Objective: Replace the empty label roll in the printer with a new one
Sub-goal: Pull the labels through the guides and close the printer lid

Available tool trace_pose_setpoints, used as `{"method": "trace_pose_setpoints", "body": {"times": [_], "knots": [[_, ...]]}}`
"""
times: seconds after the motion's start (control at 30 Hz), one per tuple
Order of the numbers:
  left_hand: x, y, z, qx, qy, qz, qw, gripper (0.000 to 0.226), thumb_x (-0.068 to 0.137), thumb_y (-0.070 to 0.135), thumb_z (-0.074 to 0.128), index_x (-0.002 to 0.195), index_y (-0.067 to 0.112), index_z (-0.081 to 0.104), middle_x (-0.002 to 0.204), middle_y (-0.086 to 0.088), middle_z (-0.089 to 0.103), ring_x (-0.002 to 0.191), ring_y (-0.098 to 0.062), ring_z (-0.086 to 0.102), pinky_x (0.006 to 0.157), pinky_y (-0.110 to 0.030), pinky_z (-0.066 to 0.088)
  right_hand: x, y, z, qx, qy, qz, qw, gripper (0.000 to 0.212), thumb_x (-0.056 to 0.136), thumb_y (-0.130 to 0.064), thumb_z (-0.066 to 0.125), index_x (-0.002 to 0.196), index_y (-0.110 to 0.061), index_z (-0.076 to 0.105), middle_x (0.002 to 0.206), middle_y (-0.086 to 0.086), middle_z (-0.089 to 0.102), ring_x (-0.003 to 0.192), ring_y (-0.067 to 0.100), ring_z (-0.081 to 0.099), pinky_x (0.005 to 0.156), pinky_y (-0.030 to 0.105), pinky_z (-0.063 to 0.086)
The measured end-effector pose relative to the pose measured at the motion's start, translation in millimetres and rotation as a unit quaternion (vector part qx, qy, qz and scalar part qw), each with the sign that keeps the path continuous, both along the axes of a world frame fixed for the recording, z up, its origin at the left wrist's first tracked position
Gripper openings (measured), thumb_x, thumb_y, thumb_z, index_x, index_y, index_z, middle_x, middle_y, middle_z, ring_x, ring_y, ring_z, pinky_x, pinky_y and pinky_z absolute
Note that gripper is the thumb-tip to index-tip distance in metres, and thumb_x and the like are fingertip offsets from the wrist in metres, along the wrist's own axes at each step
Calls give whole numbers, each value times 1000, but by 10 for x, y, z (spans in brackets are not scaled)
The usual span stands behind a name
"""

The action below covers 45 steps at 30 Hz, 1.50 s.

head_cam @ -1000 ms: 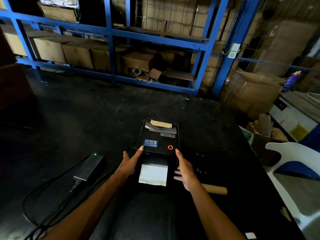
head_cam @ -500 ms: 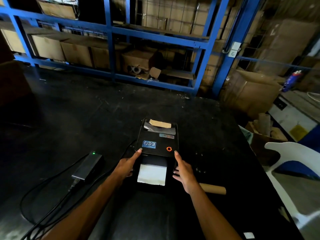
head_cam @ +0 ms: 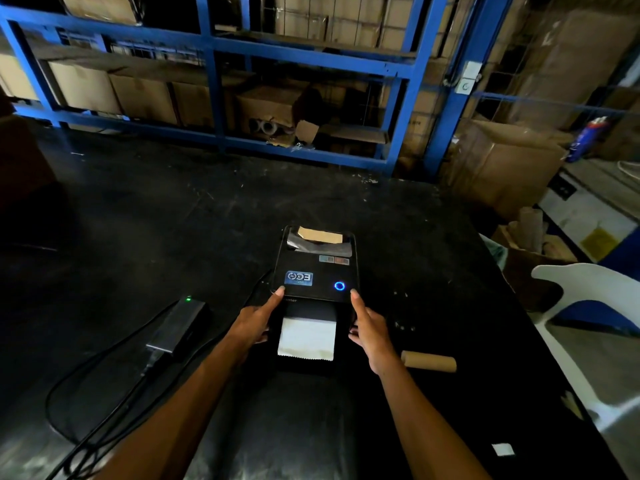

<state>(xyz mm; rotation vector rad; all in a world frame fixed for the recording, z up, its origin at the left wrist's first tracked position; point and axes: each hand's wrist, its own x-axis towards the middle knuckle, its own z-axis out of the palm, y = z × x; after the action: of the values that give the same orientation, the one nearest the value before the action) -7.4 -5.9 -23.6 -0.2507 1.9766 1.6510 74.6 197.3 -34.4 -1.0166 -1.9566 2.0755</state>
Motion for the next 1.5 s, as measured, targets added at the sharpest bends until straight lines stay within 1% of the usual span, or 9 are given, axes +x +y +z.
{"method": "trace_pose_setpoints", "body": {"times": [0.1, 0.2, 0.27, 0.43, 0.57, 1.03, 1.23, 1.4, 1.5], "knots": [[16, 0, -15, -3, 5, -2, 1000, 94, 67, 74, 60, 132, 8, 49, 136, -16, 53, 114, -32, 55, 95, -45, 49, 3, -11, 5, 2, 0, -4, 1000, 29, 82, -62, 55, 78, -34, 55, 94, -6, 58, 87, 13, 57, 81, 35, 49], [28, -2, -20, -2, 11, -3, 1000, 97, 62, 78, 60, 130, 9, 51, 133, -15, 55, 111, -30, 56, 93, -44, 50, -6, 2, 7, -8, -1, -5, 1000, 46, 82, -61, 55, 105, -22, 61, 90, -8, 53, 92, 15, 55, 84, 37, 50], [33, -3, -14, -3, 13, -2, 1000, 100, 60, 79, 60, 130, 9, 51, 133, -15, 55, 110, -30, 56, 93, -45, 50, -9, -4, 21, -8, -4, -7, 1000, 61, 83, -61, 55, 124, -16, 56, 98, -5, 54, 100, 17, 51, 86, 39, 50], [33, 5, 13, -5, 1, 5, 1000, 104, 59, 78, 61, 133, 7, 47, 136, -18, 52, 116, -34, 55, 96, -48, 49, 11, -25, 44, -19, 6, -16, 1000, 66, 83, -60, 56, 133, -17, 51, 128, 5, 51, 118, 26, 50, 85, 38, 49], [38, 5, 19, -2, 0, 3, 1000, 99, 62, 77, 61, 132, 7, 49, 137, -18, 52, 117, -35, 55, 97, -47, 48, 9, -33, 48, -28, 12, -17, 999, 64, 84, -59, 57, 135, -21, 49, 143, 8, 45, 129, 28, 44, 92, 42, 47], [-11, 4, 36, -11, -33, -6, 999, 91, 69, 74, 60, 133, 11, 47, 131, -14, 55, 114, -30, 54, 91, -44, 48, 7, -6, 75, -49, 6, -13, 999, 64, 84, -57, 58, 135, -20, 49, 144, 9, 45, 131, 28, 44, 100, 46, 47], [17, 3, 16, 14, -19, -4, 1000, 50, 64, 75, 62, 79, 28, 55, 86, 4, 62, 85, -16, 59, 81, -40, 49, 23, 7, 59, -50, 5, -6, 999, 63, 83, -58, 58, 132, -20, 52, 140, 9, 50, 127, 27, 48, 100, 45, 48], [5, -6, 2, 16, -15, -11, 1000, 49, 68, 74, 60, 83, 27, 54, 89, 4, 62, 87, -17, 59, 84, -39, 49, 17, -3, 73, -50, 1, -12, 999, 63, 82, -59, 59, 131, -21, 52, 141, 9, 47, 127, 29, 47, 97, 44, 48], [-7, 3, 7, 11, -16, -19, 1000, 60, 73, 71, 57, 107, 22, 53, 94, 1, 58, 89, -19, 56, 91, -43, 47, 14, -8, 79, -50, 4, -17, 999, 65, 82, -59, 59, 133, -20, 50, 143, 9, 46, 128, 29, 46, 98, 45, 48]]}}
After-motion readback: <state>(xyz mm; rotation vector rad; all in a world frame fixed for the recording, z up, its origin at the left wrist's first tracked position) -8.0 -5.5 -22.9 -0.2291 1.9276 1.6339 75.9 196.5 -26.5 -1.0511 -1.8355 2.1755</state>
